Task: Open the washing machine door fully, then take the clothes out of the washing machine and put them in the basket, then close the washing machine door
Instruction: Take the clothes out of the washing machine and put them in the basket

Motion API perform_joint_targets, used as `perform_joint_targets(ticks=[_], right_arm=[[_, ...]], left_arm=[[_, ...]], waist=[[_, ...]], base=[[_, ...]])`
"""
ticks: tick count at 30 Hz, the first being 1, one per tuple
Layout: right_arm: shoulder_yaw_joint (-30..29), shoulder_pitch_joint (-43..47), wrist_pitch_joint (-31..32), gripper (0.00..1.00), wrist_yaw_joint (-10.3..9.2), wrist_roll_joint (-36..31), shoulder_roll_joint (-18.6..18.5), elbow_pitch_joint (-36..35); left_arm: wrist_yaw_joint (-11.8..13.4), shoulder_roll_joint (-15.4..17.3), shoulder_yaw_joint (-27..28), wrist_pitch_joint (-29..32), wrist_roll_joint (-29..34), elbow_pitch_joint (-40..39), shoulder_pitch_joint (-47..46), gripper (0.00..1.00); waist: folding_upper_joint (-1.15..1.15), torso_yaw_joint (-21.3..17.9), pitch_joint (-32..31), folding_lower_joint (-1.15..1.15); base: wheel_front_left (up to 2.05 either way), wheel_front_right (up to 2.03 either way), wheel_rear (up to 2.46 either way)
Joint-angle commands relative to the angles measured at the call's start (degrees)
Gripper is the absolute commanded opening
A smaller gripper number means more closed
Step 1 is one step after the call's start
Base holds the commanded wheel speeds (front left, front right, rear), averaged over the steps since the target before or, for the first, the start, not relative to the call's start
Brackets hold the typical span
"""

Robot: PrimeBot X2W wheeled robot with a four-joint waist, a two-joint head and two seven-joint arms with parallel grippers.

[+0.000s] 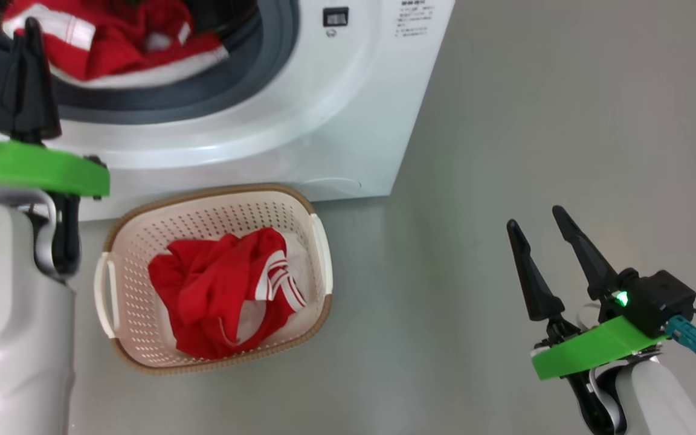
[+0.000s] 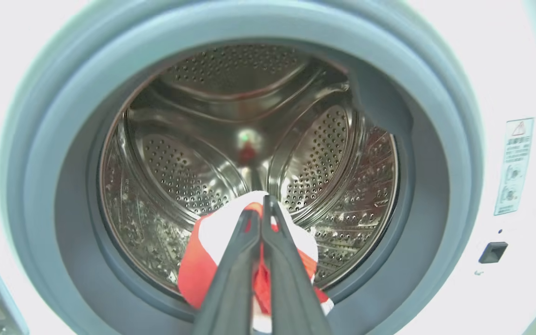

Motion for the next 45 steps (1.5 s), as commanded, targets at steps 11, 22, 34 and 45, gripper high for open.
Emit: perform_joint_targets(ticks=[11,22,34,45], right_arm=[[-0.16,4.15,-0.27,1.00,0.09,0.71,-2.17,-1.17],[-0.77,6.30,-0.27,1.00,0.09,1.13,-3.25,-1.78],[-0.20,4.44,-0.27,1.00,0.09,0.48,-2.27,-2.41],[0.21,1.14,-0.27,1.00,0.09,-0.44,-0.67,-2.97]], left_arm=[[-0.58,1.09,3.61,-0.44,0.91,-17.34,12.54,0.00],[-0.20,0.29,4.72,-0.39,0.73,-30.26,22.70,0.00],[-0.21,-1.60,-0.18,0.24,0.19,-27.98,27.82,0.00],[-0.54,-2.15,-4.77,-0.41,0.65,-9.60,22.89,0.00]], waist=[[0.00,2.96,-5.95,0.00],[0.00,3.39,-7.62,0.00],[0.00,2.77,-3.97,0.00],[0.00,1.17,1.75,0.00]], base=[[0.00,0.00,0.00],[0.00,0.00,0.00],[0.00,0.00,0.00],[0.00,0.00,0.00]])
